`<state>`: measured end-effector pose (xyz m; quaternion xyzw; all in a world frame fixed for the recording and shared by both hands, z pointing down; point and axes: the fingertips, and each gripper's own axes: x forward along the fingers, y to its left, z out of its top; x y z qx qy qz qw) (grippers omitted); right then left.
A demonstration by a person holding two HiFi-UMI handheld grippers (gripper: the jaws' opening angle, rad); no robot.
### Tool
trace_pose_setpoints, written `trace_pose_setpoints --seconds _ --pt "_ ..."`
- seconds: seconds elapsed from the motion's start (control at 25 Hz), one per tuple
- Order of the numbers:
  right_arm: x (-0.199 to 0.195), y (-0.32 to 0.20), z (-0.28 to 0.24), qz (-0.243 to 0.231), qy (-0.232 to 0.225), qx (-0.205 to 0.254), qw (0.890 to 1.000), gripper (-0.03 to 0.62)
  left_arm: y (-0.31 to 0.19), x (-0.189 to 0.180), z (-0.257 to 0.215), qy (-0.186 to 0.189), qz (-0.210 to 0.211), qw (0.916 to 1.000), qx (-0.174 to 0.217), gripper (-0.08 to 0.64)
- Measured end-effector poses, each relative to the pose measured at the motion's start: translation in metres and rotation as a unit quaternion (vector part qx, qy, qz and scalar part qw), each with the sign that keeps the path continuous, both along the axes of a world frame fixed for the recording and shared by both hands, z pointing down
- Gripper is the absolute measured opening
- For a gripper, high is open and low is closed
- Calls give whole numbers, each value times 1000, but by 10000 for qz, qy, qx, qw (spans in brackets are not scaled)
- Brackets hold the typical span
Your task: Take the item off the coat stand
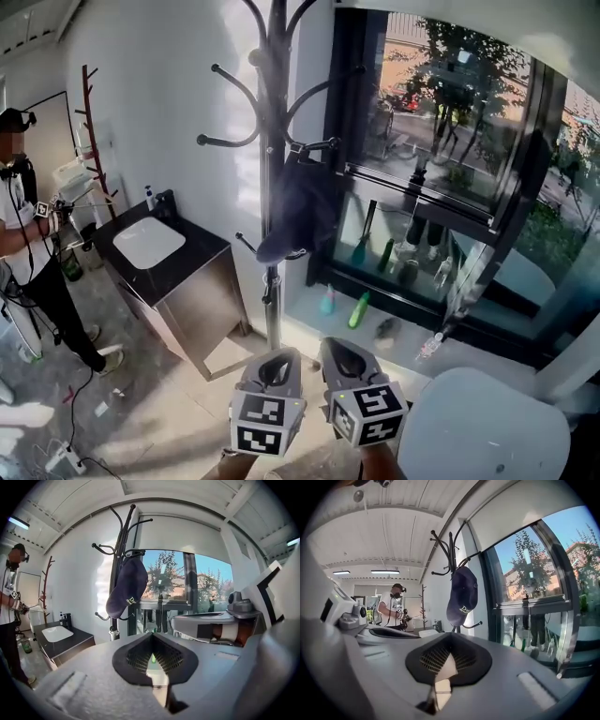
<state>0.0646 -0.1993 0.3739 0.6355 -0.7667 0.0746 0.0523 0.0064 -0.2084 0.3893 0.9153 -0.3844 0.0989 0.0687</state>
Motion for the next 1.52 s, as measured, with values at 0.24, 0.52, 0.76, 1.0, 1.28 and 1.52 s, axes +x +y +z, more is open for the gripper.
trace_pose_setpoints --seconds 0.24,0.52,0.76,1.0,1.28,1.52 --pt "4 -20 -28 192 185 294 9992 -2 -25 -8 -10 88 48 9999 129 -2" --pt "21 -48 -60 198 379 674 9968 -3 -52 -7 -11 -62 -70 9998 184 -2" --pt "33 -77 -86 -70 657 1036 9924 -3 -77 -1 -19 -91 -432 9984 356 0" --pt "48 -104 -111 -392 826 1287 9875 6 -102 13 -31 -41 -784 9958 467 2" --pt "55 -136 -131 -719 851 1522 9821 69 -121 22 -35 -122 -1044 9927 584 2" --pt "51 -164 -130 -1013 613 1386 9832 132 -131 18 -35 -146 -1255 9900 635 2"
